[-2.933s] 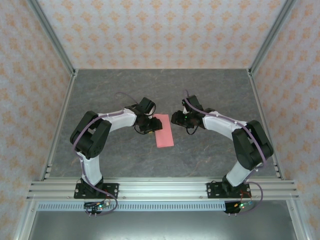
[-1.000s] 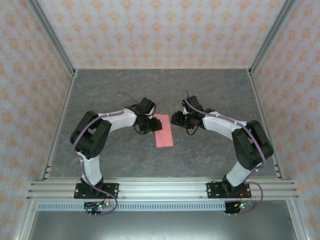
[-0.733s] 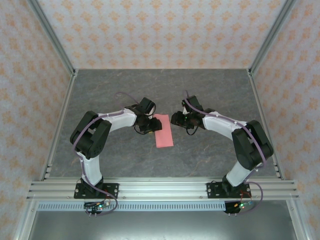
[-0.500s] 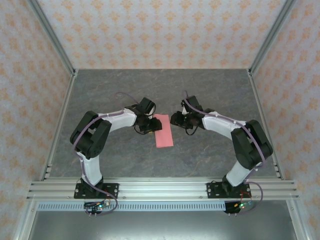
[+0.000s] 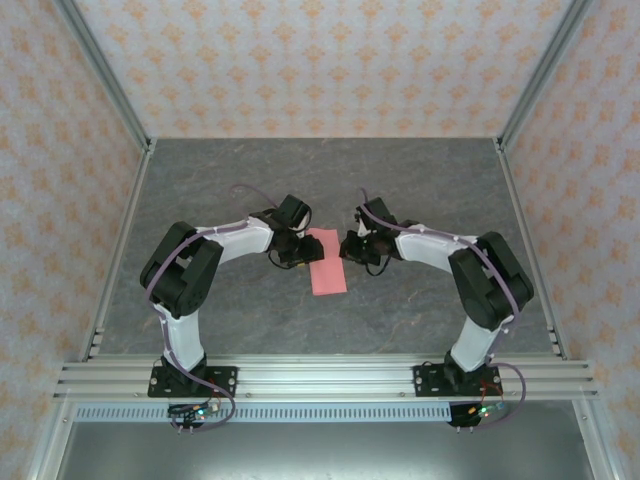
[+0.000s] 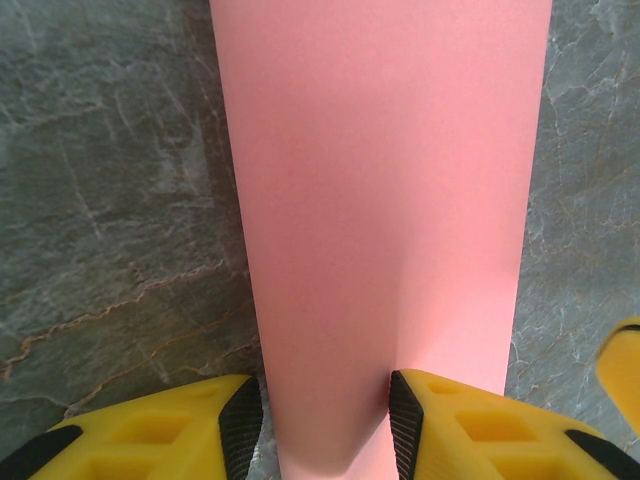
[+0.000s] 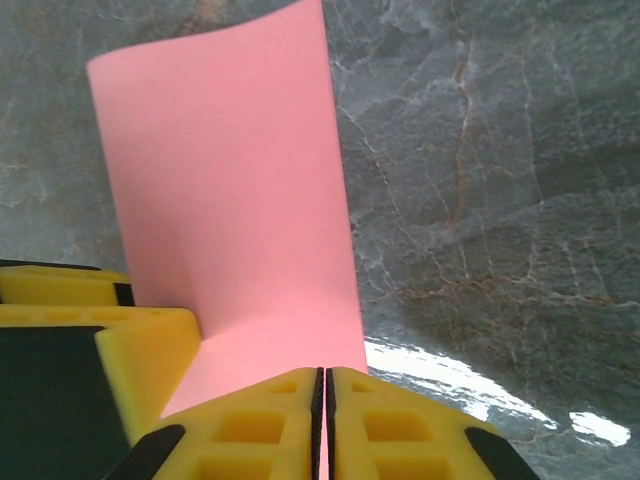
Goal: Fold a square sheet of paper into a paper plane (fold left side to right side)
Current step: Hold the square sheet of paper at the center of the table.
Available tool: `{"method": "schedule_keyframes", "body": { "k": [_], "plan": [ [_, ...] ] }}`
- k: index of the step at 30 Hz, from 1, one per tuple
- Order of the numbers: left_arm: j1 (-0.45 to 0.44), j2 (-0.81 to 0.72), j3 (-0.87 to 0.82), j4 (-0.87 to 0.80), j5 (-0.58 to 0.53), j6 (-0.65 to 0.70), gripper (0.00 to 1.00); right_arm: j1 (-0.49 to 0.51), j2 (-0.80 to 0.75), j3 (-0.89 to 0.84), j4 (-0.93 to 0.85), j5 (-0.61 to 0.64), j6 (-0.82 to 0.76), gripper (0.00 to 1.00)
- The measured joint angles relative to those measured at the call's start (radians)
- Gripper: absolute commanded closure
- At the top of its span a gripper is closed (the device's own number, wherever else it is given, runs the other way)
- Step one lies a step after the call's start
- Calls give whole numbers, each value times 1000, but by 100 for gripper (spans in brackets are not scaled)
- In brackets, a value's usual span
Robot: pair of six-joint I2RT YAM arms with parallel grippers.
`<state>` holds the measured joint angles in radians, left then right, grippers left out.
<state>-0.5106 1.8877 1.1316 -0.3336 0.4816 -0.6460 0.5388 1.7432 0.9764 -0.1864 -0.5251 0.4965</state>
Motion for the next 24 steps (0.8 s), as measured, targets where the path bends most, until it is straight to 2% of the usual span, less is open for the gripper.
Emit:
{"method": "schedule_keyframes", "body": {
  "k": [24],
  "plan": [
    [0, 0, 0, 0, 0, 0, 56, 22, 92, 57, -47, -14, -1, 88]
  ]
}}
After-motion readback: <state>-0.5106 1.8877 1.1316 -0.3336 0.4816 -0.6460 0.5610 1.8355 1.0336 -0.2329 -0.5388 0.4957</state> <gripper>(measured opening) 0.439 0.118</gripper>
